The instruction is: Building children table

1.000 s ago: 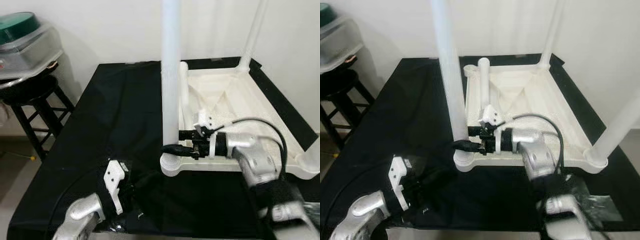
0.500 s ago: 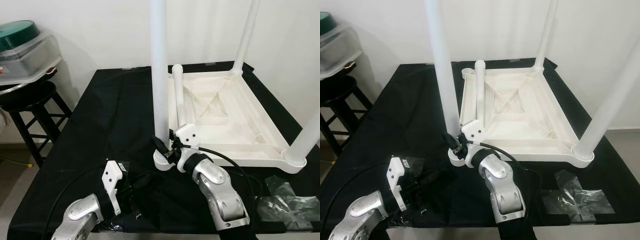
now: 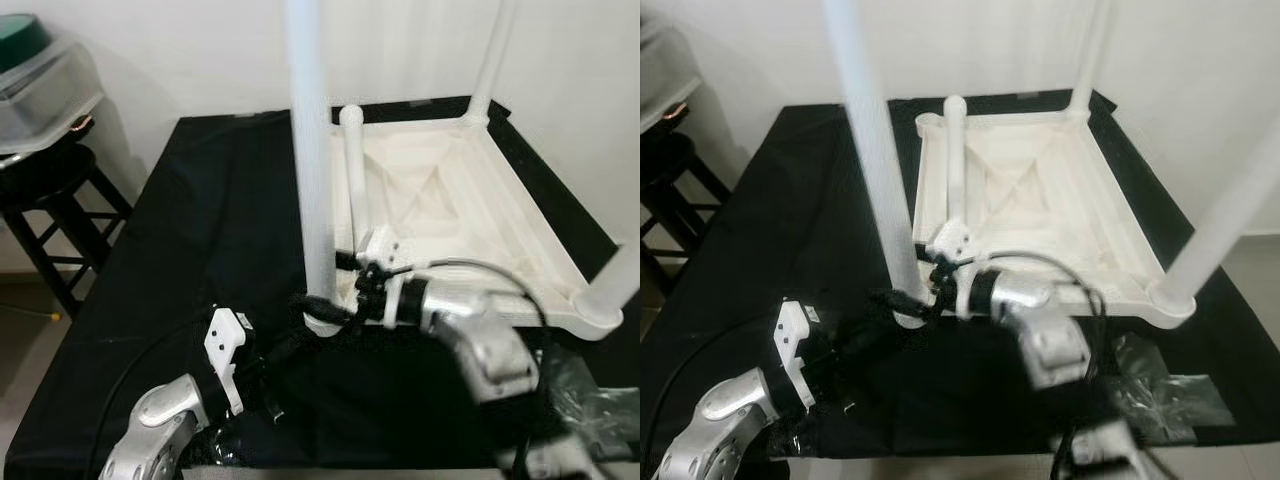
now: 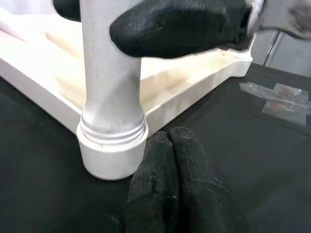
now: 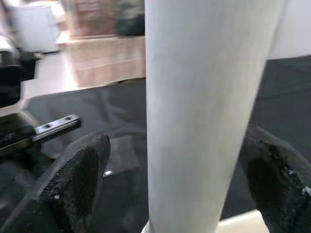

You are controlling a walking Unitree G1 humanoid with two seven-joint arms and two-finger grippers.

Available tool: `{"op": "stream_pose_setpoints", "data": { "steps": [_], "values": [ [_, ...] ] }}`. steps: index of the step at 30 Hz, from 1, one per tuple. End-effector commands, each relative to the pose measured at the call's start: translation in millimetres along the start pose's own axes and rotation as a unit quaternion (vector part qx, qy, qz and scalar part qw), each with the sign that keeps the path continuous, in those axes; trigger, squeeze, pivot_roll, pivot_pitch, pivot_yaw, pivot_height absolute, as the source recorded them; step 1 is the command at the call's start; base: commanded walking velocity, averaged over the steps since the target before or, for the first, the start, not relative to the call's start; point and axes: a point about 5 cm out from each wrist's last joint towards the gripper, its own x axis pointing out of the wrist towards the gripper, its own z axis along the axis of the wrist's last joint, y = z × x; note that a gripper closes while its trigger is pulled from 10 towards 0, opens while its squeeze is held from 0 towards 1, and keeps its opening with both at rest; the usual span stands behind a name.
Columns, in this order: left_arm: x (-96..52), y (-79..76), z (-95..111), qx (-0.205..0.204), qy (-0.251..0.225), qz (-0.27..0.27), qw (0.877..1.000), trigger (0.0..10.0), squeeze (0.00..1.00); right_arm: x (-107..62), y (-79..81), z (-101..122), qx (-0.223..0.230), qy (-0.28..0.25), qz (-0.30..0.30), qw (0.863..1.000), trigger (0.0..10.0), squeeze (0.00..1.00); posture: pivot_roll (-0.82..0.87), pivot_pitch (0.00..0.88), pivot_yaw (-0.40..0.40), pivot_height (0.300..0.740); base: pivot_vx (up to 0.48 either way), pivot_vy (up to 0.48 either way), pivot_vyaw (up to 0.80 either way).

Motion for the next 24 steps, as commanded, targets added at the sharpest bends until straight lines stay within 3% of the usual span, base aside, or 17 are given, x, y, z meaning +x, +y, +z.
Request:
{"op": "stream_pose_setpoints", "data": {
  "steps": [1,5,9,10,20,23,24],
  "values": [
    [-2.6,-0.7,-2,0.000,0.006,0.003,1.000,10.0,0.00,5.3,3.6,-5,0.007,0.002,0.042,0.999,10.0,0.00,0.03,0.115,0.051,0.740,0.000,0.000,0.00],
    [-2.8,-1.8,-3,0.000,0.007,0.004,1.000,10.0,0.00,12.8,-3.2,2,0.021,-0.004,0.092,0.996,10.0,0.00,0.04,0.110,0.049,0.740,0.000,0.000,0.00],
    [-2.9,-2.2,-3,0.001,0.007,0.004,1.000,10.0,0.00,15.0,-5.1,3,0.022,-0.004,0.101,0.995,10.0,0.00,0.04,0.110,0.049,0.740,0.000,0.000,0.00],
    [-2.9,-3.4,-4,0.000,0.008,0.003,1.000,10.0,0.00,19.1,-8.6,4,0.037,-0.009,0.126,0.991,0.0,0.00,0.04,0.108,0.047,0.740,0.000,0.000,0.00],
    [-2.6,-4.6,-4,-0.001,0.008,0.003,1.000,10.0,0.00,16.3,-11.4,0,0.040,-0.012,0.123,0.991,0.0,0.00,0.04,0.109,0.046,0.740,0.000,0.000,0.00],
    [-2.7,-5.3,-4,-0.004,0.007,0.000,1.000,10.0,0.00,-0.3,-18.6,-8,0.043,-0.025,0.025,0.998,0.0,0.00,0.02,0.108,0.048,0.740,0.000,0.000,0.00],
    [-2.7,-5.3,-4,-0.004,0.007,0.000,1.000,10.0,0.00,-0.3,-18.6,-8,0.043,-0.025,0.025,0.998,0.0,0.00,0.02,0.108,0.048,0.740,0.000,0.000,0.00]
  ]
}}
